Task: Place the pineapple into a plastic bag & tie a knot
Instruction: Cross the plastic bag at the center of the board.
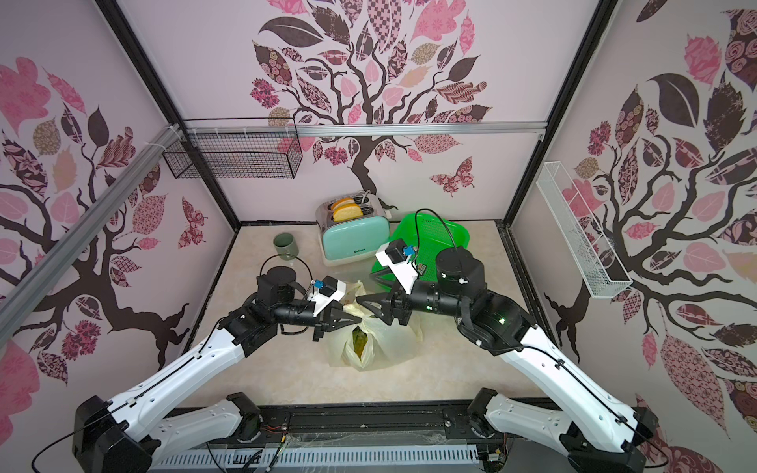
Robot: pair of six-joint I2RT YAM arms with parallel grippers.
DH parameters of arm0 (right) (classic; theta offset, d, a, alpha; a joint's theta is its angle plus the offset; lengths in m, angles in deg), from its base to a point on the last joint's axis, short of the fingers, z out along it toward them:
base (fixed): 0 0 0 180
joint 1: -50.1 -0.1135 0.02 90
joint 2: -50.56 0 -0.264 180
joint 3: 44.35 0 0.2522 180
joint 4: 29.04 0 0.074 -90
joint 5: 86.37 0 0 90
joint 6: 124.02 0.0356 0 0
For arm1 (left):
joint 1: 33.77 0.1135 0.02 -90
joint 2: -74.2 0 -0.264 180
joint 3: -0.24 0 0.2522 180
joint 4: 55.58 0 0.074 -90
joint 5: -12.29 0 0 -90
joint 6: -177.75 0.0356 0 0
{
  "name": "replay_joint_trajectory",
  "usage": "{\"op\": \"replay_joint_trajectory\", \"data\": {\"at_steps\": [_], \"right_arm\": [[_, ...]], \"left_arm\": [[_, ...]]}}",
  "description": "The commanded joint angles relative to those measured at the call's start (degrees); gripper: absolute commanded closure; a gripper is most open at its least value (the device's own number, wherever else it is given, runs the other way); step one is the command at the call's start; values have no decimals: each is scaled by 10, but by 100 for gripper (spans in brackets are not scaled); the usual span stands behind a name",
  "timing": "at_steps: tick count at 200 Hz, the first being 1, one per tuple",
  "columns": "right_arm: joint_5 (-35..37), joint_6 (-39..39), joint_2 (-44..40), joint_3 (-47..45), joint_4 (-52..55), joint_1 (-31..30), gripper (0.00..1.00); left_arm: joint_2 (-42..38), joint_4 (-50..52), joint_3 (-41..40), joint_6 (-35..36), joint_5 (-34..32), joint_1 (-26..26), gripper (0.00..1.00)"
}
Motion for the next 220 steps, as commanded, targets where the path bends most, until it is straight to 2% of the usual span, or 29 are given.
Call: {"op": "replay_joint_trajectory", "data": {"at_steps": [1, 34, 69, 85, 127, 141, 166, 183, 220], "right_arm": [[107, 76, 62, 76, 119, 3, 31], [47, 103, 140, 146, 179, 2, 27], [59, 126, 189, 171, 215, 3, 26], [42, 135, 201, 174, 218, 3, 31], [8, 165, 205, 151, 198, 3, 58], [12, 170, 205, 141, 190, 3, 71], [12, 173, 199, 127, 174, 3, 100], [14, 175, 195, 122, 172, 3, 100], [12, 180, 191, 108, 167, 2, 100]], "left_arm": [[-9, -4, 1, 12, -1, 1, 100], [-10, 4, 2, 22, -4, 1, 100], [-9, 1, 0, 20, -6, 0, 100], [-9, 1, 0, 20, -10, 0, 100], [-13, -10, -7, 10, -18, -1, 100], [-15, -13, -9, 7, -23, -2, 100], [-21, -14, -11, -5, -52, -7, 100], [-29, -9, -5, -24, -90, -11, 100], [-51, 4, -2, -40, -170, -34, 65]]}}
